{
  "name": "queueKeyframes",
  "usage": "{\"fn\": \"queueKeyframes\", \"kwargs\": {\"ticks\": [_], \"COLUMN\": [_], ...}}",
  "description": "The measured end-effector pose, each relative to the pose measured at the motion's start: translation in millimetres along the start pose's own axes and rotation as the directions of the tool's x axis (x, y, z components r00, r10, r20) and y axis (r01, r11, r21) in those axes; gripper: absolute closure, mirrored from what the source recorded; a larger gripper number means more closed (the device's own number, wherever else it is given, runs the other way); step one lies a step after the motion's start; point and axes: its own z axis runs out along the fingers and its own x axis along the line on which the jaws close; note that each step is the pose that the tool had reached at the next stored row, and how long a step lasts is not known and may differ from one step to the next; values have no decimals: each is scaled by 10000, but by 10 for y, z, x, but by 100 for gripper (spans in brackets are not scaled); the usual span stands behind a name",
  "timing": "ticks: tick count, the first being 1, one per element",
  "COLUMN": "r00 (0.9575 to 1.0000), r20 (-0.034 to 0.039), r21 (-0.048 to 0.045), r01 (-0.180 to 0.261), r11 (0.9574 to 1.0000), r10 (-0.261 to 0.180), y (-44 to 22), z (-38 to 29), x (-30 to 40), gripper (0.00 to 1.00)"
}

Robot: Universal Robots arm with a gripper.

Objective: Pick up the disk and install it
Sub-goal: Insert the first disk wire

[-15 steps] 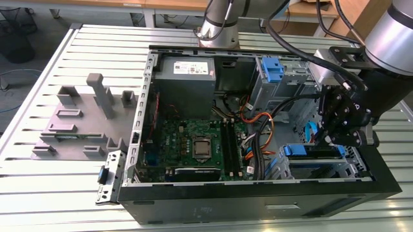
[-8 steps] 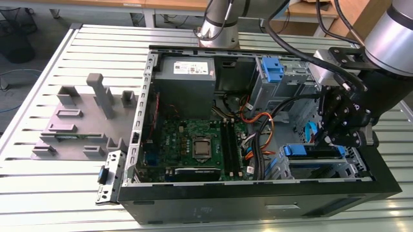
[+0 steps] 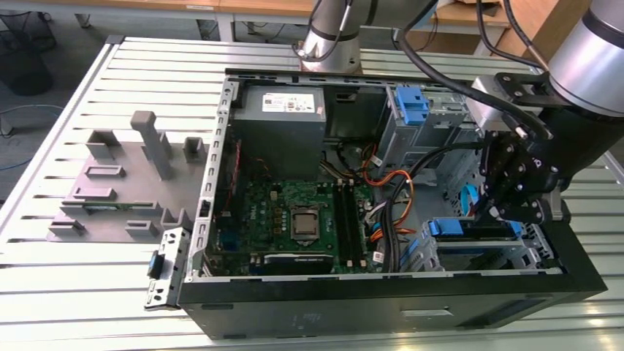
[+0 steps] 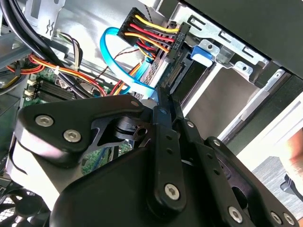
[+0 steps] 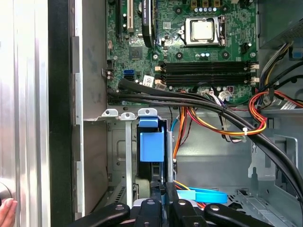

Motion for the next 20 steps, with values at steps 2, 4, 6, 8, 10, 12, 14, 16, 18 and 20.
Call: {"fn": "queueKeyframes", "kwargs": {"ticks": [2, 4, 6, 8, 10, 12, 14, 16, 18, 20], "r00": [10000, 10000, 10000, 10000, 10000, 10000, 10000, 10000, 10000, 10000], "r20": [-1, 0, 0, 0, 4, 2, 0, 1, -2, 0], "r21": [2, 5, 6, 6, 6, 7, 7, 6, 7, 7], "r01": [0, 0, 0, 0, 0, 0, 0, 2, 13, 19], "r11": [10000, 10000, 10000, 10000, 10000, 10000, 10000, 10000, 10000, 10000], "r10": [0, 0, 0, 0, 0, 0, 0, -2, -13, -19], "y": [0, 0, 0, 0, 0, 0, 0, 0, 0, 0], "z": [2, 4, 6, 7, 4, -3, -5, -5, -4, 2], "x": [0, 0, 0, 0, 0, 0, 0, 0, 0, 6], "gripper": [84, 84, 84, 84, 84, 84, 84, 84, 84, 84]}}
